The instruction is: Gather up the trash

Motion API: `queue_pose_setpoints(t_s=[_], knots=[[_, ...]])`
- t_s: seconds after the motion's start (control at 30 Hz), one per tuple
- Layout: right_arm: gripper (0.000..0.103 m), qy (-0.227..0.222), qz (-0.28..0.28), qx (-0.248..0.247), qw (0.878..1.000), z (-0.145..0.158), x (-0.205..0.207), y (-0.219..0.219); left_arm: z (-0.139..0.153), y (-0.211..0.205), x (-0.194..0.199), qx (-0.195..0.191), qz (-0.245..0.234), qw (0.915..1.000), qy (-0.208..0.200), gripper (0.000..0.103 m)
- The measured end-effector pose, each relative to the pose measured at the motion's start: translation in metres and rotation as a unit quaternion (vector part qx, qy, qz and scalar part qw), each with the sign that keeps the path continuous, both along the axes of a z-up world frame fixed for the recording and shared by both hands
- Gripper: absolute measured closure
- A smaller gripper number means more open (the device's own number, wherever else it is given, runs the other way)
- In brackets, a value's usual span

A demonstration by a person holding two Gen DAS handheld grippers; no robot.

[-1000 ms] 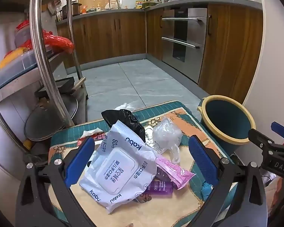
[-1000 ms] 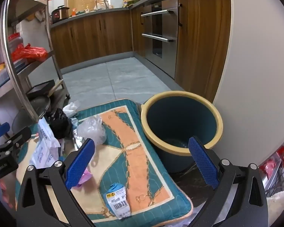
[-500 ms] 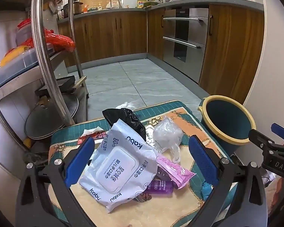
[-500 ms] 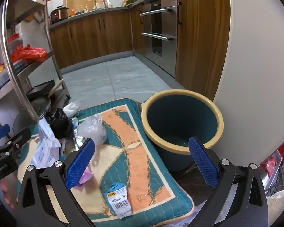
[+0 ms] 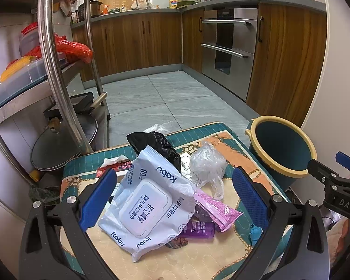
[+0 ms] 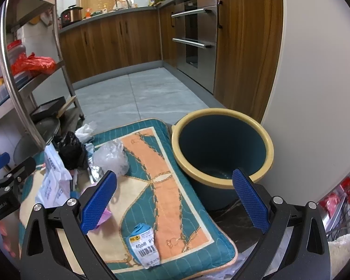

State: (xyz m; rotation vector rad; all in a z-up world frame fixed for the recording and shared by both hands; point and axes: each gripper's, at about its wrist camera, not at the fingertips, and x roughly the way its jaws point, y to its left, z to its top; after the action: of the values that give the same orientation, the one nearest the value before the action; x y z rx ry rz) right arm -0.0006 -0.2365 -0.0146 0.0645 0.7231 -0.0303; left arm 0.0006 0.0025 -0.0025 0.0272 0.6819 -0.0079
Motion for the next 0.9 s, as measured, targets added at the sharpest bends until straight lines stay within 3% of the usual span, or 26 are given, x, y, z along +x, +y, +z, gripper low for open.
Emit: queue_pose_setpoints(t_s=[0.9], knots=[[0.005, 0.003, -0.004, -0.004, 1.0, -0.003, 0.001, -0.002, -0.004, 0.003, 0.0, 0.008, 0.003, 0.9999, 0.005, 0.005]])
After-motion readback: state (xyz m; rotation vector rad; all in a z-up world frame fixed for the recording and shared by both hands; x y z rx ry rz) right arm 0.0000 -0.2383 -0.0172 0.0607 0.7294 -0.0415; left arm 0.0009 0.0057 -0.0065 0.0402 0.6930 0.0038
